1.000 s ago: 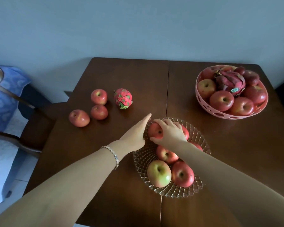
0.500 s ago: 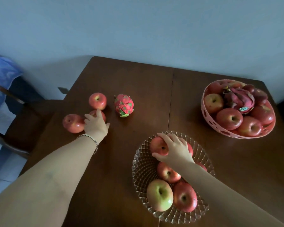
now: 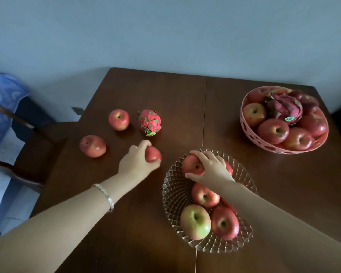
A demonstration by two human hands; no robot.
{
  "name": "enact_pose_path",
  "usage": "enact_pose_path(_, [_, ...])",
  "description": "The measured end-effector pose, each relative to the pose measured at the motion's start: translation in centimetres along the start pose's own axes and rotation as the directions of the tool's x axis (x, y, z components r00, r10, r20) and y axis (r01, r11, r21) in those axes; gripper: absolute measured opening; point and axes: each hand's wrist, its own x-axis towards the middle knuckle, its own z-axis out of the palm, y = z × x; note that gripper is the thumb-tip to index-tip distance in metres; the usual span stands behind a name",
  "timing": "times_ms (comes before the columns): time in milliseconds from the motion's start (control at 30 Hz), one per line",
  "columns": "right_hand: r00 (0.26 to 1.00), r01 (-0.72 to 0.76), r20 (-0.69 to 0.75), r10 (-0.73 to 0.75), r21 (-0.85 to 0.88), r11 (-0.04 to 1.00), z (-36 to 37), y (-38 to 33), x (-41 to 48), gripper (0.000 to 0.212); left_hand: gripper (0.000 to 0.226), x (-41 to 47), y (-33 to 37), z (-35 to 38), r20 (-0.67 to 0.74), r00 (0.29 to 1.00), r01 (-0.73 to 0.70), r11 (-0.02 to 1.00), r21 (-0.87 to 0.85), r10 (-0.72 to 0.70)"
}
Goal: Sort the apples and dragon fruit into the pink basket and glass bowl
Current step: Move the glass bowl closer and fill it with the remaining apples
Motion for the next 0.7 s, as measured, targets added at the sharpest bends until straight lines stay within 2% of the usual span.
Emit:
enact_pose_path(100, [1.000,-0.012,0.008,0.012,0.033,0.999,0.2,0.1,0.2,0.073,0.054,-4.2,2.6,0.6,0.058,0.974,-0.225,0.971,0.078,0.220])
enact_pose_path(267, [0.998,-0.053,0.026,0.051,0.072,0.996,0.2,0.5,0.6,0.072,0.063,-5.5,4.2,3.5,0.191,0.913,-0.404,0.862,0.307,0.360])
enact_pose_path(367, [0.996,-0.074,0.060,0.069,0.095,0.993,0.0,0.5,0.8,0.073,0.068,-5.5,4.3,4.5,0.310,0.836,-0.541,0.775,0.327,0.452])
enact_pose_path(500, [0.997,-0.056,0.056,0.052,0.074,0.996,-0.3,0.5,0.5,0.072,0.064,-5.0,3.5,4.0,0.285,0.861,-0.466,0.878,0.110,0.422])
enact_pose_path(567, [0.999,-0.028,0.039,0.028,0.015,0.999,-0.3,0.6,0.5,0.070,0.064,-5.1,3.3,3.8,0.269,0.874,-0.437,0.897,0.069,0.405])
enact_pose_path(700, [1.000,-0.021,0.001,0.021,-0.126,0.992,0.1,0.0,1.1,0.068,0.060,-5.5,3.9,3.7,0.213,0.936,-0.286,0.958,0.003,0.279])
